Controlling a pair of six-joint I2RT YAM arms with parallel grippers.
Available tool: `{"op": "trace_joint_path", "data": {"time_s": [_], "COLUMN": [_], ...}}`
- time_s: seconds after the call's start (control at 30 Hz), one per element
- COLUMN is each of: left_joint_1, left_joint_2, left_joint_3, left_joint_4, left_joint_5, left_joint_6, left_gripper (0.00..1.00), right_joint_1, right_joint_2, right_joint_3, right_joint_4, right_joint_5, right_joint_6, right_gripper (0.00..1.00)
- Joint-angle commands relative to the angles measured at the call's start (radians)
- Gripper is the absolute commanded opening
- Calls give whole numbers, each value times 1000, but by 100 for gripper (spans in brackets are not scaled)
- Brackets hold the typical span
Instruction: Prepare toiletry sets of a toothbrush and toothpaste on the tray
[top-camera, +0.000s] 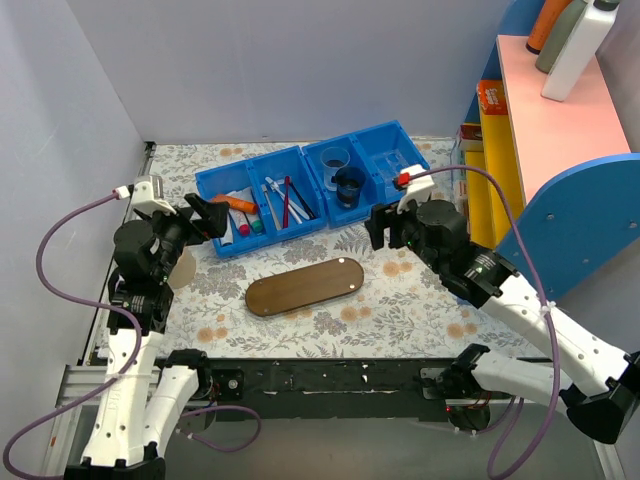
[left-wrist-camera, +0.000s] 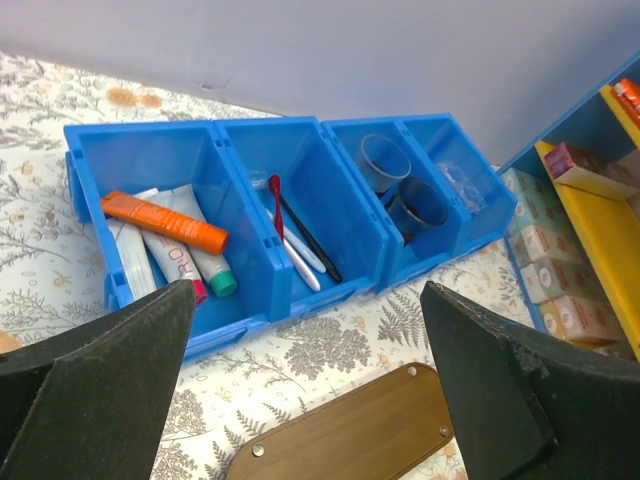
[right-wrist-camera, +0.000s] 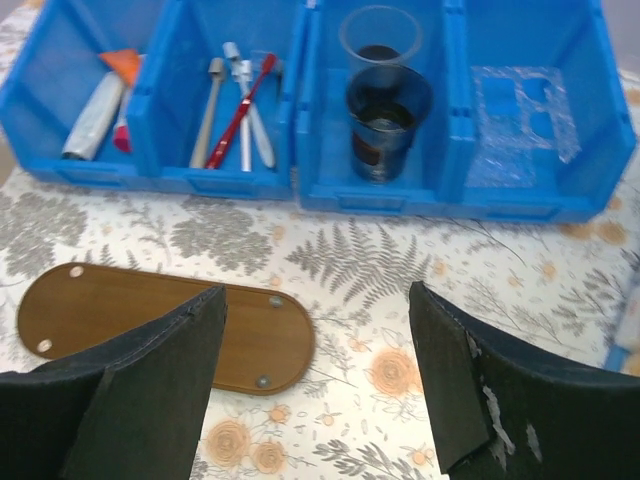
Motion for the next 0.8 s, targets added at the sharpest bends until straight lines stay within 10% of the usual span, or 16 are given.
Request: {"op": "trace_joint_path", "data": {"time_s": [0.0, 0.37, 0.77], "left_joint_1": [6, 6, 6], "left_joint_2": [-3, -54, -80], "left_joint_3": [-42, 8, 62], "left_joint_4": [68, -53, -196], "left_joint_5": [-25, -2, 9], "left_joint_6": [2, -57, -90], "left_gripper": [98, 98, 98], "right_joint_1": [122, 158, -157], "right_joint_2": [82, 323, 566], "right_joint_3": [136, 405, 637], "right_joint_4": [-45, -154, -215], "right_joint_5": [84, 82, -191], "right_joint_6": [-65, -107, -156], "right_gripper": [80, 80, 78]}}
